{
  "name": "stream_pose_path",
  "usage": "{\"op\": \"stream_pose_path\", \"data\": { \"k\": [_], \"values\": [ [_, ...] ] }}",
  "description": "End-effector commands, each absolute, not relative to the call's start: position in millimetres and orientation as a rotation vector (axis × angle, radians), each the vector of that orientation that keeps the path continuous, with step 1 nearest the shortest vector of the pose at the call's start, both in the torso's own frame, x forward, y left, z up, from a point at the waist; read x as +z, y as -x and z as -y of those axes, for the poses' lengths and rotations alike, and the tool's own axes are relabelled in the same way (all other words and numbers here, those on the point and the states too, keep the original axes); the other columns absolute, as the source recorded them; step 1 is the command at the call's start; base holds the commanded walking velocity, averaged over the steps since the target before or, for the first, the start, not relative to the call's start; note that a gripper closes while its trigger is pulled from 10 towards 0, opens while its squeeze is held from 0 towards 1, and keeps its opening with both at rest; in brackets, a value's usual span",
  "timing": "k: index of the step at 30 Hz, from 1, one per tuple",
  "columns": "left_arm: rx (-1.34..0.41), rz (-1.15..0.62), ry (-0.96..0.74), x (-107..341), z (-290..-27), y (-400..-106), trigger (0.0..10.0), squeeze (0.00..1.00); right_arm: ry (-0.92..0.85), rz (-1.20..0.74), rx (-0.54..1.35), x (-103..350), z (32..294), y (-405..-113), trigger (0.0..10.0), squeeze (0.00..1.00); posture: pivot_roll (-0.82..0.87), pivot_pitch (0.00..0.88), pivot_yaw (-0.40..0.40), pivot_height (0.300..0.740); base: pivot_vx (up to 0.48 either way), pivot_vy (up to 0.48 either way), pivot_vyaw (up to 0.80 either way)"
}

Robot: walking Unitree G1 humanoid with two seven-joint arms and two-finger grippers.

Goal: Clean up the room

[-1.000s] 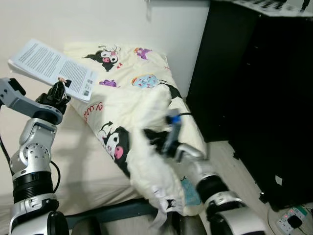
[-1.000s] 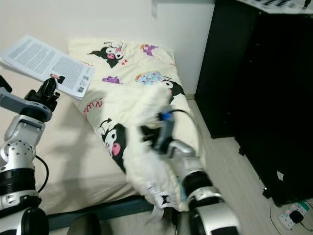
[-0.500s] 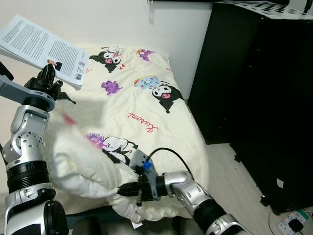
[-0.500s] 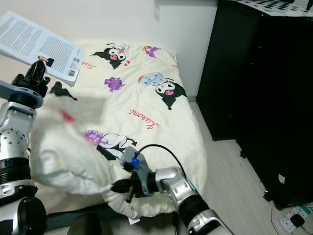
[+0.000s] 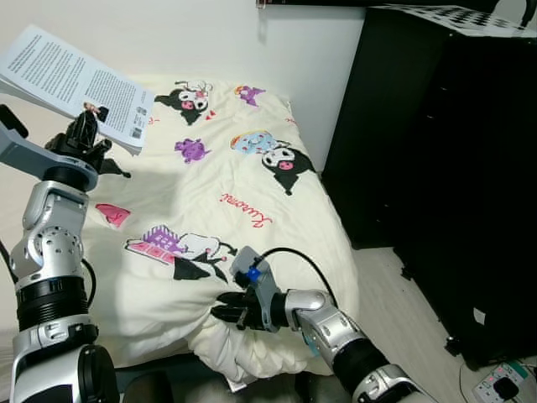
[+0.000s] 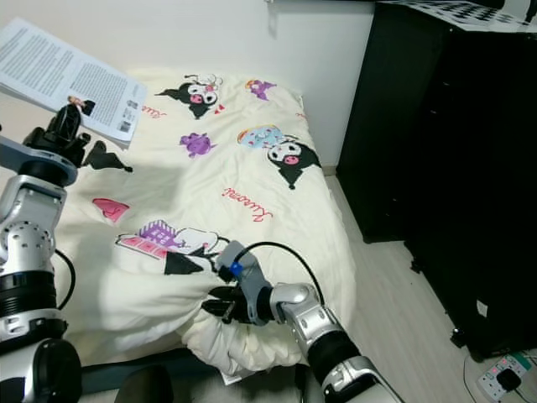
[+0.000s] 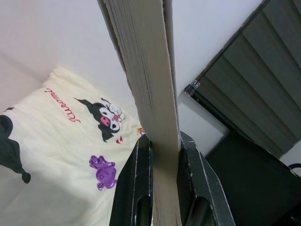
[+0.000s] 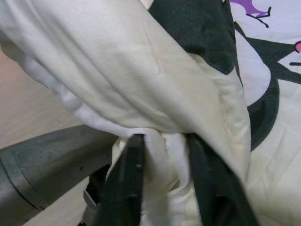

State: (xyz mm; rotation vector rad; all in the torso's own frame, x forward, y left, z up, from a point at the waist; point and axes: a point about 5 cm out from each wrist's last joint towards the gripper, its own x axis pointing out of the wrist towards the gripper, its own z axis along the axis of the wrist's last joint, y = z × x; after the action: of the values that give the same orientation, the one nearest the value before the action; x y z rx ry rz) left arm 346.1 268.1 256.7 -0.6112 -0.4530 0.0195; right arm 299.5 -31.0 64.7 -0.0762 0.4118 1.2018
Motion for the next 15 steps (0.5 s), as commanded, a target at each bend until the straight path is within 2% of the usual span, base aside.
{"op": "stream_pose_path", "data": {
  "k": [1, 7, 15],
  "values": [
    [0.002, 0.476, 0.596, 259.3, -263.7, -346.8, 0.0, 0.0, 0.045, -0.411, 1.188, 64.7, 33.9, -299.8, 10.0, 1.0, -0.02, 0.0, -0.085, 0.491, 0.0, 0.0, 0.0],
    [-0.032, 0.459, 0.562, 257.1, -252.3, -350.4, 0.0, 0.0, 0.047, -0.432, 1.278, 63.1, 30.1, -288.7, 10.0, 1.0, -0.03, 0.0, -0.084, 0.491, 0.0, 0.0, 0.0],
    [-0.037, 0.455, 0.555, 254.9, -250.3, -351.1, 0.0, 0.0, 0.015, -0.452, 1.412, 66.2, 29.3, -277.7, 10.0, 1.0, -0.03, 0.0, -0.087, 0.491, 0.0, 0.0, 0.0]
  ]
}}
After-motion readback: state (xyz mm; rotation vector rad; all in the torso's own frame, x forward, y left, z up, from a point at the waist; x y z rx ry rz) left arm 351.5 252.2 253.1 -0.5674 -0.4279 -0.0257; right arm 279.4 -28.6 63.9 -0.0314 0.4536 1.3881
